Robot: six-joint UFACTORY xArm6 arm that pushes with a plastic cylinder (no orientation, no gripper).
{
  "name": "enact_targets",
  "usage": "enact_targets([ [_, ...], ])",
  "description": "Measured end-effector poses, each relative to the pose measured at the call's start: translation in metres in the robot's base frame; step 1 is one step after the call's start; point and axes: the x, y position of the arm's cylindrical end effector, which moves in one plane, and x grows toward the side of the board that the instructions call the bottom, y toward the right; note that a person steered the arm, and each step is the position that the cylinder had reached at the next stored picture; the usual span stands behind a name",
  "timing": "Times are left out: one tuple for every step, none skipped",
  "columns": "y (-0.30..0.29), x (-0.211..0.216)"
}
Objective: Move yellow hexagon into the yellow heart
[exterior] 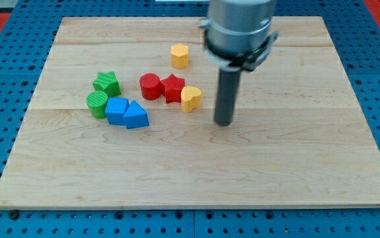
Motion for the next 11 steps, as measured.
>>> enact_targets([
  [-0.015, -0.033],
  [-0.015, -0.058],
  [0.008, -0.053],
  [0.083, -0.086],
  [0.103, -0.172],
  [0.045, -0.248],
  [-0.031, -0.243],
  [-0.047, -0.192],
  [-0.055, -0.188],
  [-0.075, -0.175],
  [-0.043, -0.15],
])
